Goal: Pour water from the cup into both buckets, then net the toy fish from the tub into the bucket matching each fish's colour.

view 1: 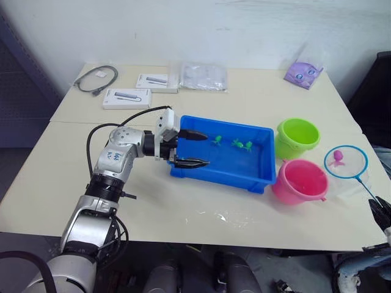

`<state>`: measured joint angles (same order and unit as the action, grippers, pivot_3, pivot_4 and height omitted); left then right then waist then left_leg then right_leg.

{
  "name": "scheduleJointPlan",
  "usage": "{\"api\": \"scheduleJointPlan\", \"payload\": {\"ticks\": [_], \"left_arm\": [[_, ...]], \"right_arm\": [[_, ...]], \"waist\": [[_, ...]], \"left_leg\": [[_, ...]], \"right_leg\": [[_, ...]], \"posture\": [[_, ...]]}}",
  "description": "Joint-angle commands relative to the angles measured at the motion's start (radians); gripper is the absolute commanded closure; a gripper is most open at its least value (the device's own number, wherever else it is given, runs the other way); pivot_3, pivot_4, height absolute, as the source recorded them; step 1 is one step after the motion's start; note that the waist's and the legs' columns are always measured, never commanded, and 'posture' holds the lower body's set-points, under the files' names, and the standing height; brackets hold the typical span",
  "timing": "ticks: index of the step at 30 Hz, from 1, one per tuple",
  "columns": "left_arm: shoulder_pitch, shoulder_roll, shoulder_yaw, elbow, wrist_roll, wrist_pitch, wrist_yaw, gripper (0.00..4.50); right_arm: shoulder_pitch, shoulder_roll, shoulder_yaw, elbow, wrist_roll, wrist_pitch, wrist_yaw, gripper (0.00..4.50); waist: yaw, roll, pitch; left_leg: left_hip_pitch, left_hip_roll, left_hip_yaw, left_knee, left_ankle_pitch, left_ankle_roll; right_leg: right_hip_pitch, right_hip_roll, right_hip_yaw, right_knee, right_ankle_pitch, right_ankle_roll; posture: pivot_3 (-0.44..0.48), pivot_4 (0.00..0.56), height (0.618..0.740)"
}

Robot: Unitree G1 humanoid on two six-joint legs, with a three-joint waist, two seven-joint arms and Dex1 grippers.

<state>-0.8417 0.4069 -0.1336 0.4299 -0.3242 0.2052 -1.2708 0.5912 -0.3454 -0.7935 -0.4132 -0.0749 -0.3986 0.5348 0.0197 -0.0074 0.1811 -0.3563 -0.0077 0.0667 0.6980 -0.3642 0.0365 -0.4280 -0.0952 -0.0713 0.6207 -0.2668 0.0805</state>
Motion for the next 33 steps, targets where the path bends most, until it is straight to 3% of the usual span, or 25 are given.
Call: {"api": "scheduleJointPlan", "payload": {"ticks": [1,9,15,25,33], "left_arm": [[-0.019,-0.008,0.012,-0.009,0.002,-0.018,-0.003,0.04],[-0.006,-0.006,0.009,-0.025,0.009,-0.010,0.002,0.04],[0.012,-0.006,0.007,-0.046,0.011,-0.005,0.008,0.04],[0.034,-0.005,0.003,-0.068,0.014,-0.002,0.011,0.04],[0.048,-0.004,0.001,-0.080,0.014,-0.010,0.005,0.04]], "right_arm": [[0.009,-0.028,-0.004,0.064,-0.169,-0.178,-0.115,4.50],[-0.008,-0.083,0.005,0.126,-0.473,-0.323,-0.342,4.50],[-0.024,-0.127,-0.023,0.104,-0.733,-0.292,-0.537,4.50],[0.078,-0.234,0.071,0.170,-0.836,-0.340,-0.650,4.50],[0.048,-0.267,0.096,0.136,-0.900,-0.285,-0.755,4.50]], "waist": [[0.000,0.000,0.000],[-0.003,0.000,0.000],[-0.002,0.000,0.000],[-0.002,0.000,0.000],[-0.007,0.000,0.000]], "left_leg": [[0.000,0.000,0.000,0.000,0.000,0.000],[0.000,0.000,0.001,0.000,0.000,-0.001],[0.000,0.000,0.001,0.000,0.000,-0.001],[0.000,0.000,0.001,0.000,0.000,-0.001],[0.001,0.001,0.001,0.000,0.000,-0.001]], "right_leg": [[0.000,0.000,0.000,0.000,0.000,0.000],[0.000,0.000,0.001,0.000,0.000,0.000],[0.000,0.000,0.001,0.001,-0.001,-0.001],[0.000,0.001,0.001,0.000,-0.001,-0.001],[0.000,0.001,0.002,0.001,-0.001,-0.002]], "posture": [[0.000,0.150,0.740],[0.000,0.150,0.740],[0.000,0.150,0.740],[0.000,0.150,0.740],[0.000,0.150,0.740]]}}
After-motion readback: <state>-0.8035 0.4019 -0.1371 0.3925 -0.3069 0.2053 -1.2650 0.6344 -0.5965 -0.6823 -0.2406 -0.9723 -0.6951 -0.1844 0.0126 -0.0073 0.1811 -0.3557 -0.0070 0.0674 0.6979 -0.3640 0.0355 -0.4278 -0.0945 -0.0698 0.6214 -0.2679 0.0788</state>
